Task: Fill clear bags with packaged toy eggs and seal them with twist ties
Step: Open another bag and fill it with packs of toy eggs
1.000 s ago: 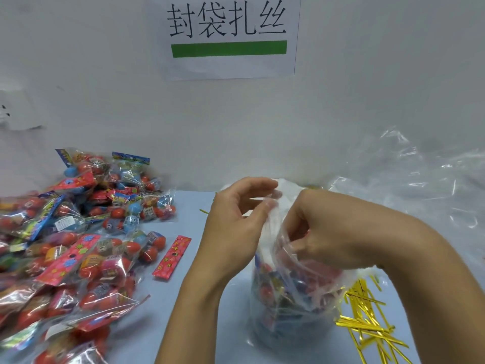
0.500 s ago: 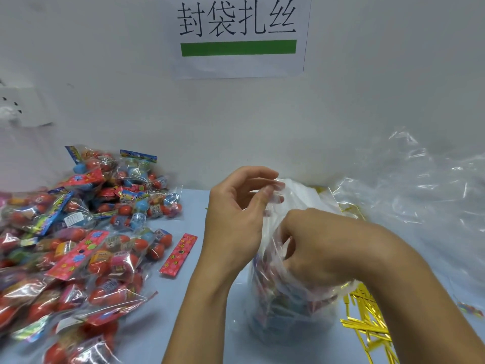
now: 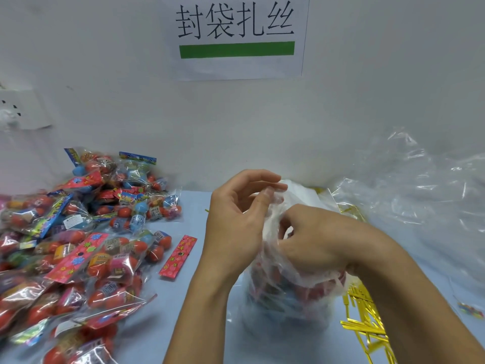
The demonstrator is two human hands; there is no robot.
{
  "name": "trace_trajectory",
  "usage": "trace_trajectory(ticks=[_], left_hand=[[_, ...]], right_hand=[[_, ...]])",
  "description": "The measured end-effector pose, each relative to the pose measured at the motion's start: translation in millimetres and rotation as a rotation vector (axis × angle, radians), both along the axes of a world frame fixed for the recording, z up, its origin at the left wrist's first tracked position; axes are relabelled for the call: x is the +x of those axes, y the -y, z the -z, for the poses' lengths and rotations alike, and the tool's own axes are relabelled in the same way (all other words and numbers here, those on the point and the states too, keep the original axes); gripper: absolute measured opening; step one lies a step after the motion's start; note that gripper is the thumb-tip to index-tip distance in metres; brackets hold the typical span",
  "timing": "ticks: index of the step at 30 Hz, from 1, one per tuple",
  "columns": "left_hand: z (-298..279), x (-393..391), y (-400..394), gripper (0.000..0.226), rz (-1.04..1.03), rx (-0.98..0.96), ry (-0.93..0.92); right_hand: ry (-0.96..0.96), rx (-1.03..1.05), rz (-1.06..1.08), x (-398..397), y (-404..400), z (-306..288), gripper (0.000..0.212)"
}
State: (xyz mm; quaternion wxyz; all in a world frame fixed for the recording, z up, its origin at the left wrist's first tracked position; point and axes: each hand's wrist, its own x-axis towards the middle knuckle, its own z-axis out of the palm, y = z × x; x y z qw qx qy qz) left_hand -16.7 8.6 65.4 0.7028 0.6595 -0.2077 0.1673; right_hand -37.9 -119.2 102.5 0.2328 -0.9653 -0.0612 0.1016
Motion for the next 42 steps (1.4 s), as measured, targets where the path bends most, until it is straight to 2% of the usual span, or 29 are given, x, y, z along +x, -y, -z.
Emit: trace_trajectory(ticks=[3,7,11,13,20,23,26,30,36,40,42], left_hand=[[0.4,0.1,0.2,0.022,0.001,0.003,0.000],[1.2,0.4,-0.3,0.021,0.007,0.000,-0.016],[1.3,0.9,-1.3,0.023,0.002,-0.005,-0.026],[1.1,0.7,-1.4,0.024,0.001,-0.007,-0.034],[-0.5,-0.3,-1.6,0.023,-0.005,-0.015,-0.034],[-1.3,-1.3,-1.6,0.022,-0.008,-0.020,-0.025],[-1.8,-1.9,-1.2,0.021,-0.006,-0.020,-0.015],[-1.9,-2.2,-0.7,0.019,-0.005,0.001,-0.009],[-1.0,0.0,-1.9,0.022,-0.019,-0.007,0.009],[-0.3,1.2,-1.2,0.023,-0.002,-0.012,0.015],[0.4,1.7,-1.3,0.024,0.003,-0.004,0.013]], right_hand=[[0.018,0.075,0.054,2.4,1.9,1.2,0.025],[-0.037,0.146,-0.012,3.1,5.1,1.6,0.026],[-0.031,0.222,-0.008,2.8,10.6,-1.7,0.013],[-0.007,0.213,-0.010,1.5,14.1,-4.7,0.016],[0.129,0.077,0.039,-7.4,23.3,-20.8,0.030],[0.212,-0.027,0.095,-11.9,22.9,-23.5,0.017],[0.210,-0.147,0.130,-18.3,17.7,-25.0,0.006],[0.117,-0.264,0.135,-22.1,12.4,-22.5,0.024],[0.041,-0.086,-0.004,-16.2,9.9,-19.2,0.017],[0.114,0.139,0.032,-7.8,9.1,-15.6,0.042],[0.102,0.175,0.034,-6.6,9.0,-15.0,0.043]])
